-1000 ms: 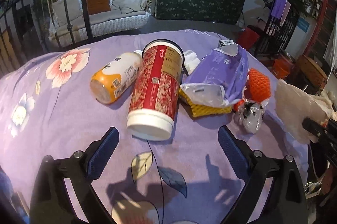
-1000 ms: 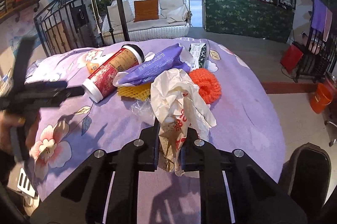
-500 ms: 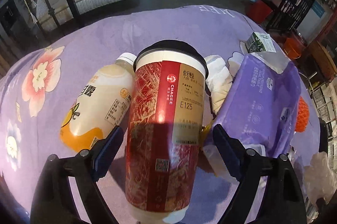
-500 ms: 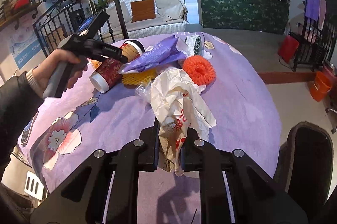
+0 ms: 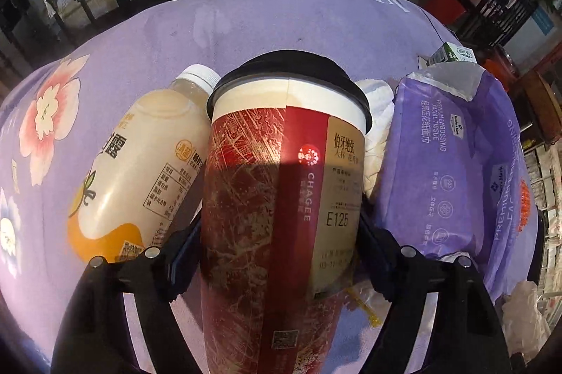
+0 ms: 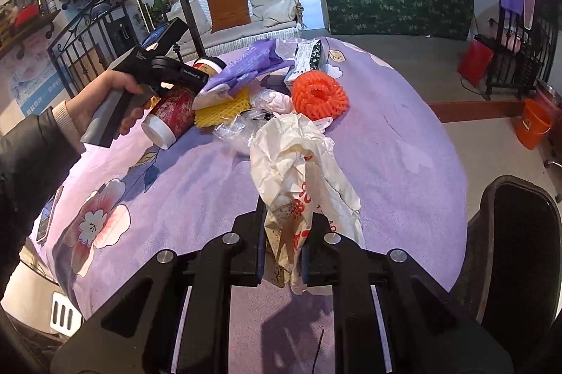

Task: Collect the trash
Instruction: 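Grasp the red CHAGEE cup with the left gripper while the right holds the bag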

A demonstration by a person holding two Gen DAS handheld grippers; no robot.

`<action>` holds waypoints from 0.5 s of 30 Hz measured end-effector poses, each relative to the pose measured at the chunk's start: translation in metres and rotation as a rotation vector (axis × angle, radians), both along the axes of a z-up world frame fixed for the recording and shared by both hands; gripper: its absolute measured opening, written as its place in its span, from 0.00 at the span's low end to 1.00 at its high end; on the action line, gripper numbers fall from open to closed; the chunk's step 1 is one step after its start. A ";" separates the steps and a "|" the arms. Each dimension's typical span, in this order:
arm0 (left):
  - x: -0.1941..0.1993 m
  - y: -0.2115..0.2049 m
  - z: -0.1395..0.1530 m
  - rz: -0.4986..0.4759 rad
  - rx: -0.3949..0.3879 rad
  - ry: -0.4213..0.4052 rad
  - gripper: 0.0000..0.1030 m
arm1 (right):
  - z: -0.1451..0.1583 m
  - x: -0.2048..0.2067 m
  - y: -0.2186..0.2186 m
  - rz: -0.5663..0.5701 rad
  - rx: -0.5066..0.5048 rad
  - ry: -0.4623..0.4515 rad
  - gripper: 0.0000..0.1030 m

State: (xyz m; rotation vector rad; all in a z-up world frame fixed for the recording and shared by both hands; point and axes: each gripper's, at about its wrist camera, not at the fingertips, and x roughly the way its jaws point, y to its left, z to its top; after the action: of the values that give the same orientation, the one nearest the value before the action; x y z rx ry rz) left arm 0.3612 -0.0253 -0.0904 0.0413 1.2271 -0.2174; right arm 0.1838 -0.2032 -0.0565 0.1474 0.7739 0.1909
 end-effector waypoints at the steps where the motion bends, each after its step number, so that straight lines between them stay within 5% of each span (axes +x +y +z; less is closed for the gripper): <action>1: -0.003 0.002 0.001 0.005 -0.015 -0.003 0.74 | 0.001 0.001 0.002 0.001 -0.002 -0.003 0.15; 8: -0.041 0.016 0.016 0.020 -0.069 -0.097 0.74 | 0.000 -0.001 0.000 -0.001 0.003 -0.015 0.15; 15: -0.112 0.034 0.051 0.052 -0.123 -0.300 0.74 | -0.002 -0.006 0.000 -0.001 0.008 -0.029 0.15</action>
State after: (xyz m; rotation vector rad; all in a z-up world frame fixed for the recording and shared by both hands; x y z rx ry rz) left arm 0.2491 0.0091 -0.0390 -0.0629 0.9130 -0.2324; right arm 0.1776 -0.2031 -0.0588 0.1518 0.7444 0.1948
